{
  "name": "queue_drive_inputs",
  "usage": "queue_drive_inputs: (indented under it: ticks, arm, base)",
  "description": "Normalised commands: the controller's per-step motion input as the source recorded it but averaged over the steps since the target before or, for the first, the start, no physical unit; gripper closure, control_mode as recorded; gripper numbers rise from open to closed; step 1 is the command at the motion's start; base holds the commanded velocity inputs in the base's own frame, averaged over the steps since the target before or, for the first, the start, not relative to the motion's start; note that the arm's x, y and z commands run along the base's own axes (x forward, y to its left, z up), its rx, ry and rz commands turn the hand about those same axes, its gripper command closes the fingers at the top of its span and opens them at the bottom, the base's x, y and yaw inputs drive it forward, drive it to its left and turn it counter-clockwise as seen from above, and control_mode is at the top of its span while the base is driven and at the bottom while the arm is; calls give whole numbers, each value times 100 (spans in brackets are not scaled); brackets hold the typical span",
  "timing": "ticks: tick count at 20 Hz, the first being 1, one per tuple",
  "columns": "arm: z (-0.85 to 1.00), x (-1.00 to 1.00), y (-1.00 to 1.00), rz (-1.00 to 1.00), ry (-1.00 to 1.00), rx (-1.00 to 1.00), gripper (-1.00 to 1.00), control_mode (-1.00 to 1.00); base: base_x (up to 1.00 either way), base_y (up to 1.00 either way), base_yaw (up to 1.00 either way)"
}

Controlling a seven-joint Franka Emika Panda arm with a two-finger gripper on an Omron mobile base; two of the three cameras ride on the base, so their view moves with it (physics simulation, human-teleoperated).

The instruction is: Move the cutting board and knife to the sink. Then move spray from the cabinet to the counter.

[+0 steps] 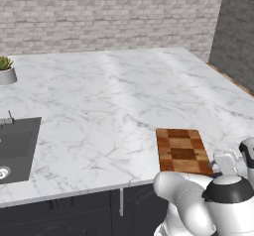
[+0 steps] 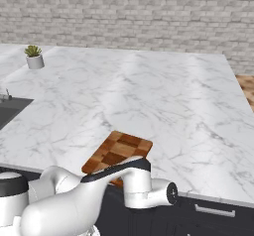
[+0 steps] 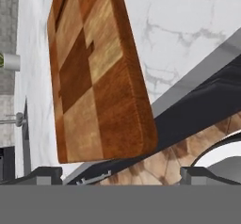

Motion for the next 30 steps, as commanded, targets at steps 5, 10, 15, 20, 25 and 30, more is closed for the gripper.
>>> queue_drive_inputs:
  ticks: [5, 10, 15, 20, 25, 30]
  arm:
    - [0, 6, 2, 0, 0, -2, -100, -100]
    - [-4, 3, 1, 0, 0, -3, -100, -100]
    - [-8, 0, 0, 0, 0, -3, -100, -100]
    - [-7, 1, 0, 0, 0, -4, -100, -100]
    - [-3, 5, 1, 0, 0, -3, -100, -100]
    - [0, 8, 3, 0, 0, -2, -100, -100]
  base:
    - [0, 0, 0]
    - [0, 0, 0]
    - [0, 0, 0]
    - [0, 0, 0]
    - [0, 0, 0]
    - [0, 0, 0]
